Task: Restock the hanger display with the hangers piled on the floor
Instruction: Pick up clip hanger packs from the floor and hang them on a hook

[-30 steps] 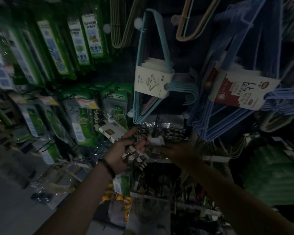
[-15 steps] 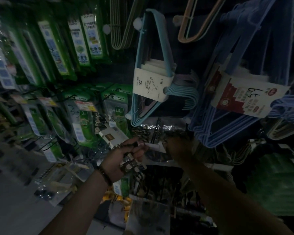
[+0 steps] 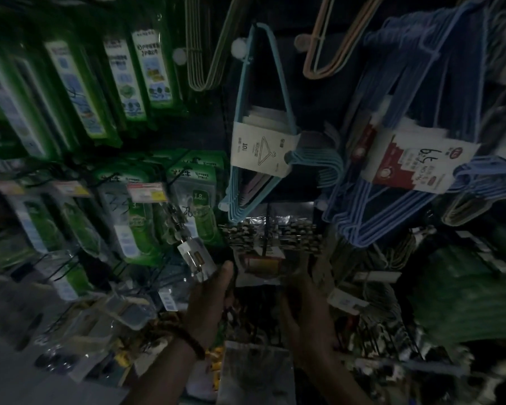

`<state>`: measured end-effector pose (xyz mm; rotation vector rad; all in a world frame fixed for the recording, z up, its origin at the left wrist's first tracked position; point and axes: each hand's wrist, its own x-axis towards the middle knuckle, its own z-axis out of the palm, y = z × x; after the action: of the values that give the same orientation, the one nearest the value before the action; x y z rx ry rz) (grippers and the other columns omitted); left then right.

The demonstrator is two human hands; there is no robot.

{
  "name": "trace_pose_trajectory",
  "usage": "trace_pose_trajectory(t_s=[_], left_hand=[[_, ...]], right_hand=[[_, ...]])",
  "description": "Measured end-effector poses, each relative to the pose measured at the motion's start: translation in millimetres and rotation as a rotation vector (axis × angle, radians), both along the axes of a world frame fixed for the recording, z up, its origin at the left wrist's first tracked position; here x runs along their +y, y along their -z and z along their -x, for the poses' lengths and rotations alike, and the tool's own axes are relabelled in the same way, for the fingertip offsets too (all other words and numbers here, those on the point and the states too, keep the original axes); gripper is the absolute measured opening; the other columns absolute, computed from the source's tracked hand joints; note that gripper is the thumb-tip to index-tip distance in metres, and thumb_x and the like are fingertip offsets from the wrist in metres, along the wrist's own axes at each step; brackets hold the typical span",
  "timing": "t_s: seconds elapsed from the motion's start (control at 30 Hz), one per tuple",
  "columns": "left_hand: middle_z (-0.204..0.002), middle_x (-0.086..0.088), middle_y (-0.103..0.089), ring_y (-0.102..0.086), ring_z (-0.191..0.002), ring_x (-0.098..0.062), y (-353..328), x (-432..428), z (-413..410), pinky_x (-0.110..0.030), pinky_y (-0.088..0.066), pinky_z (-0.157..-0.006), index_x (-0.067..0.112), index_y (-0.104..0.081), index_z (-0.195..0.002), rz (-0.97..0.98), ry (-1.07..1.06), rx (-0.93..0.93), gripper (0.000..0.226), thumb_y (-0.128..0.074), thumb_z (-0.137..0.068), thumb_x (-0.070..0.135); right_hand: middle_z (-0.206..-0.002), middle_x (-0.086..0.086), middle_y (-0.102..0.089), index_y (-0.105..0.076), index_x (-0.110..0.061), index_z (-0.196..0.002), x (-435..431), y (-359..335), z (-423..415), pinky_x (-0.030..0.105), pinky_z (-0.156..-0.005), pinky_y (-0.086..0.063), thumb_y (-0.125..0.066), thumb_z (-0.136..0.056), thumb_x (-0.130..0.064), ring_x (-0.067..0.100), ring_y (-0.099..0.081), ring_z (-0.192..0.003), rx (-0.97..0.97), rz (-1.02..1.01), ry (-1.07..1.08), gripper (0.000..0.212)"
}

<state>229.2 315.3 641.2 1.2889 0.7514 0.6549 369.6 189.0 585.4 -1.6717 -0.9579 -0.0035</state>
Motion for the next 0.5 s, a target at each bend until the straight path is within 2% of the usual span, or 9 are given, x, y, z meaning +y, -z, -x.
trace_pose_trajectory(t_s=[0.03,0.1,0.17,0.2,0.23,0.33,0.4,0.47,0.5], left_hand=[[-0.093,-0.02,-0.074,-0.067,-0.084,-0.041,-1,-4,3,-0.058,-0.053,-0.088,0.004,-0.074,-0.098,-0.012,0.019,0.0,0.061,-0.067,-0.088,0.064],[-0.118,-0.001,-0.077,-0.072,-0.112,-0.024,-1,-10,11,-0.054,-0.054,-0.103,0.023,-0.072,-0.121,-0.006,0.096,-0.001,0.067,-0.067,-0.078,0.074],[-0.115,-0.002,-0.078,-0.071,-0.115,-0.028,4,-12,15,-0.05,-0.059,-0.097,0.02,-0.066,-0.125,-0.002,0.153,-0.024,0.1,-0.073,-0.054,0.091],[-0.11,0.0,-0.079,-0.073,-0.112,-0.025,4,-15,18,-0.043,-0.061,-0.091,0.02,-0.063,-0.124,0.011,0.197,-0.078,0.105,-0.079,-0.046,0.089],[-0.11,0.001,-0.079,-0.073,-0.11,-0.021,5,-18,20,-0.04,-0.061,-0.09,0.023,-0.059,-0.126,0.001,0.247,-0.137,0.103,-0.086,-0.045,0.081],[-0.139,-0.007,-0.066,-0.063,-0.128,-0.033,6,-18,22,-0.059,-0.05,-0.106,0.029,-0.045,-0.149,0.135,0.324,-0.326,0.102,-0.097,-0.062,0.047],[-0.14,-0.014,-0.063,-0.061,-0.127,-0.039,5,-14,25,-0.062,-0.046,-0.109,0.017,-0.056,-0.14,0.265,0.328,-0.403,0.088,-0.096,-0.066,0.045],[-0.123,-0.018,-0.07,-0.068,-0.114,-0.037,3,-16,25,-0.056,-0.052,-0.1,0.007,-0.069,-0.11,0.271,0.261,-0.366,0.058,-0.091,-0.071,0.044],[-0.117,-0.018,-0.073,-0.069,-0.111,-0.038,5,-17,23,-0.054,-0.055,-0.096,0.006,-0.071,-0.106,0.251,0.2,-0.327,0.042,-0.084,-0.08,0.037]], right_hand=[[-0.107,-0.007,-0.066,-0.065,-0.032,-0.113,-1,-3,14,0.033,-0.076,-0.055,-0.065,-0.096,-0.042,0.006,-0.064,-0.094,0.103,0.03,-0.092,0.02],[-0.117,-0.012,-0.069,-0.064,-0.039,-0.122,0,-9,34,0.044,-0.087,-0.058,-0.063,-0.093,-0.061,0.006,-0.068,-0.106,0.286,0.093,-0.266,0.036],[-0.134,-0.015,-0.065,-0.058,-0.044,-0.138,3,-13,48,0.042,-0.097,-0.057,-0.069,-0.09,-0.064,0.005,-0.065,-0.122,0.358,0.093,-0.399,0.053],[-0.14,-0.014,-0.062,-0.055,-0.042,-0.144,4,-13,53,0.041,-0.101,-0.056,-0.072,-0.09,-0.062,0.008,-0.062,-0.128,0.353,0.083,-0.435,0.06],[-0.142,-0.013,-0.062,-0.053,-0.037,-0.147,5,-12,56,0.044,-0.103,-0.055,-0.073,-0.09,-0.058,0.011,-0.061,-0.131,0.356,0.07,-0.458,0.064],[-0.138,-0.008,-0.067,-0.053,-0.026,-0.148,2,-13,59,0.053,-0.101,-0.056,-0.074,-0.095,-0.042,0.016,-0.065,-0.127,0.394,0.081,-0.435,0.06],[-0.133,-0.008,-0.07,-0.058,-0.026,-0.144,-1,-12,59,0.053,-0.098,-0.057,-0.07,-0.099,-0.025,0.015,-0.068,-0.122,0.342,0.091,-0.381,0.046],[-0.132,-0.007,-0.07,-0.061,-0.025,-0.141,-3,-9,58,0.05,-0.1,-0.057,-0.067,-0.099,-0.017,0.015,-0.067,-0.122,0.322,0.087,-0.354,0.043],[-0.133,-0.005,-0.07,-0.061,-0.025,-0.141,-2,-9,59,0.051,-0.1,-0.056,-0.066,-0.098,-0.018,0.017,-0.067,-0.123,0.341,0.077,-0.348,0.044]])
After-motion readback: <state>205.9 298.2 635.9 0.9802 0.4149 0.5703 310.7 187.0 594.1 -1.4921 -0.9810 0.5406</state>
